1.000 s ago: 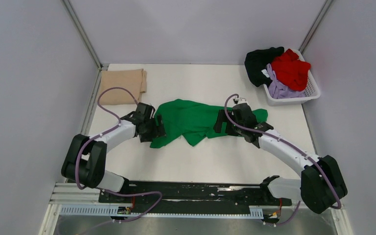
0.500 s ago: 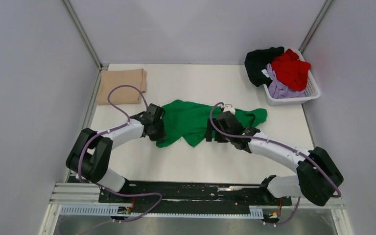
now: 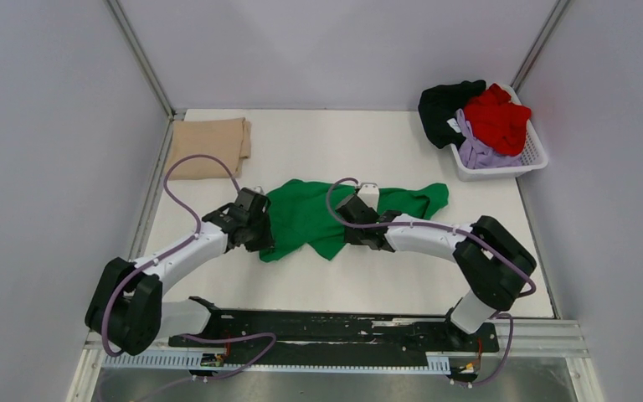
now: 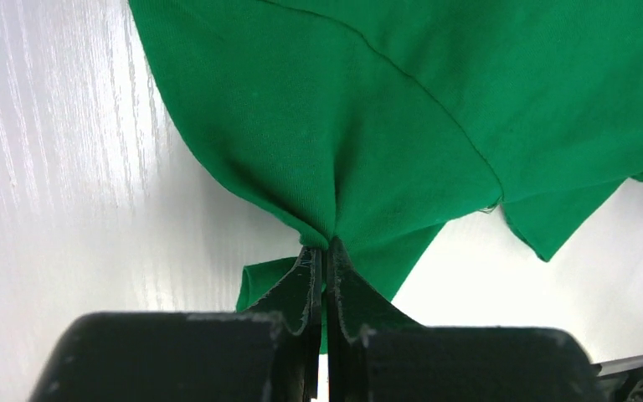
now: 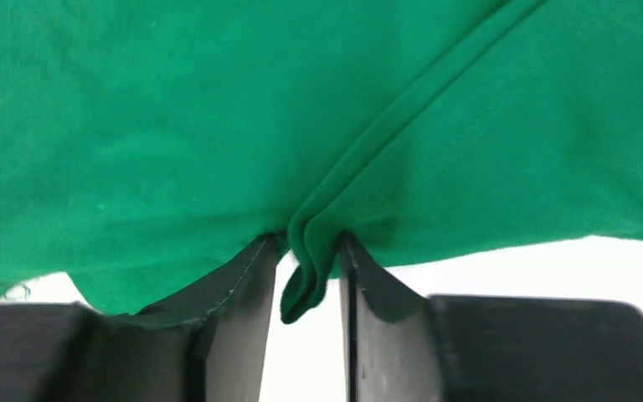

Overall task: Fold and stack the t-shirts
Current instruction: Flatten out the tshirt

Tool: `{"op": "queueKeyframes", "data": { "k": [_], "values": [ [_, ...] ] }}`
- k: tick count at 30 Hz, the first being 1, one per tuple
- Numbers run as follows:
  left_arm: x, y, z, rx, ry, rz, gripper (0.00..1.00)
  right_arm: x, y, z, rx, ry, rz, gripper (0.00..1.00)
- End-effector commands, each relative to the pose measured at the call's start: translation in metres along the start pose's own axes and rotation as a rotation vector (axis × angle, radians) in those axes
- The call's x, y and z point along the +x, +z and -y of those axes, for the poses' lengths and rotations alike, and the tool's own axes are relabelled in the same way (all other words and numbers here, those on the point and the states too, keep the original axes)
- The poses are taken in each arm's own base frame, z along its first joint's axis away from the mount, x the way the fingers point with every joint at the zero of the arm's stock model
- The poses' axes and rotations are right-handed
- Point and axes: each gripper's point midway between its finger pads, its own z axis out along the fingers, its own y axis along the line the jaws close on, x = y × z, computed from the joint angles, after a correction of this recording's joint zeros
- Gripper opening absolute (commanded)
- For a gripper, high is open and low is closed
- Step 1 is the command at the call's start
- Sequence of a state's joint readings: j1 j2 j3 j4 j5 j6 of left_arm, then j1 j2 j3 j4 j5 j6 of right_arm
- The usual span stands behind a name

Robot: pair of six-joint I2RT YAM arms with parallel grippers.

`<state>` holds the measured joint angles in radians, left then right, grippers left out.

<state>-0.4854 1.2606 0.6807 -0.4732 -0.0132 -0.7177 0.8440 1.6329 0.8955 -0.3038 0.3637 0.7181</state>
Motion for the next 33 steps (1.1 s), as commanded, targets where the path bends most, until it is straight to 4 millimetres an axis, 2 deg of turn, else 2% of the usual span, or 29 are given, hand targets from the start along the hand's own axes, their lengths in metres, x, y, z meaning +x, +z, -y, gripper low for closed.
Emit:
{"op": "queueKeyframes", "data": {
  "k": [1,3,7,9,16,18,20,22,23,24,25,26,27,28,29,30,31,32,33],
  "values": [
    [0.004,-0.006,-0.002,0.002,-0.013,0.012,0.0,-0.013,-0.008,0.007,0.055,0.069,0.055,0.26],
    [0.002,-0.007,-0.003,0.001,-0.011,0.02,0.0,-0.011,-0.014,0.014,0.065,0.074,0.057,0.17],
    [-0.004,-0.011,-0.003,-0.003,-0.006,0.048,0.0,-0.006,-0.029,0.032,0.085,0.076,0.065,0.08],
    [-0.009,-0.013,-0.002,-0.009,-0.006,0.065,0.0,-0.006,-0.038,0.042,0.098,0.082,0.084,0.0],
    [-0.031,-0.023,-0.003,-0.051,-0.005,0.138,0.0,-0.016,-0.059,0.095,0.181,0.141,0.169,0.0],
    [-0.039,-0.029,0.0,-0.053,-0.001,0.16,0.0,-0.028,-0.069,0.116,0.239,0.154,0.222,0.0],
    [-0.055,-0.042,0.005,-0.051,-0.001,0.208,0.0,-0.05,-0.086,0.136,0.299,0.185,0.305,0.0],
    [-0.077,-0.062,0.013,-0.045,-0.008,0.283,0.0,-0.079,-0.11,0.15,0.332,0.214,0.4,0.0],
    [-0.093,-0.078,0.015,-0.054,-0.016,0.344,0.0,-0.095,-0.123,0.159,0.352,0.234,0.453,0.0],
    [-0.102,-0.087,0.017,-0.057,-0.021,0.378,0.0,-0.11,-0.139,0.165,0.36,0.258,0.507,0.0],
    [-0.119,-0.107,0.018,-0.067,-0.031,0.449,0.0,-0.125,-0.155,0.172,0.369,0.284,0.556,0.0],
    [-0.128,-0.118,0.018,-0.076,-0.035,0.486,0.0,-0.139,-0.173,0.179,0.375,0.311,0.608,0.0],
    [-0.145,-0.141,0.019,-0.09,-0.047,0.559,0.0,-0.153,-0.192,0.185,0.378,0.34,0.661,0.0],
    [-0.152,-0.152,0.018,-0.097,-0.052,0.593,0.0,-0.164,-0.21,0.192,0.384,0.354,0.709,0.0],
    [-0.166,-0.177,0.019,-0.104,-0.062,0.664,0.0,-0.177,-0.231,0.197,0.385,0.371,0.763,0.0],
    [-0.174,-0.191,0.019,-0.105,-0.066,0.7,0.0,-0.188,-0.25,0.2,0.382,0.381,0.811,0.0],
    [-0.185,-0.216,0.02,-0.102,-0.073,0.766,0.0,-0.199,-0.27,0.201,0.368,0.375,0.858,0.0],
    [-0.191,-0.23,0.021,-0.095,-0.077,0.799,0.0,-0.209,-0.289,0.2,0.348,0.373,0.904,0.0],
    [-0.2,-0.257,0.023,-0.081,-0.084,0.859,0.0,-0.218,-0.306,0.199,0.319,0.376,0.94,0.0]
  ]
}}
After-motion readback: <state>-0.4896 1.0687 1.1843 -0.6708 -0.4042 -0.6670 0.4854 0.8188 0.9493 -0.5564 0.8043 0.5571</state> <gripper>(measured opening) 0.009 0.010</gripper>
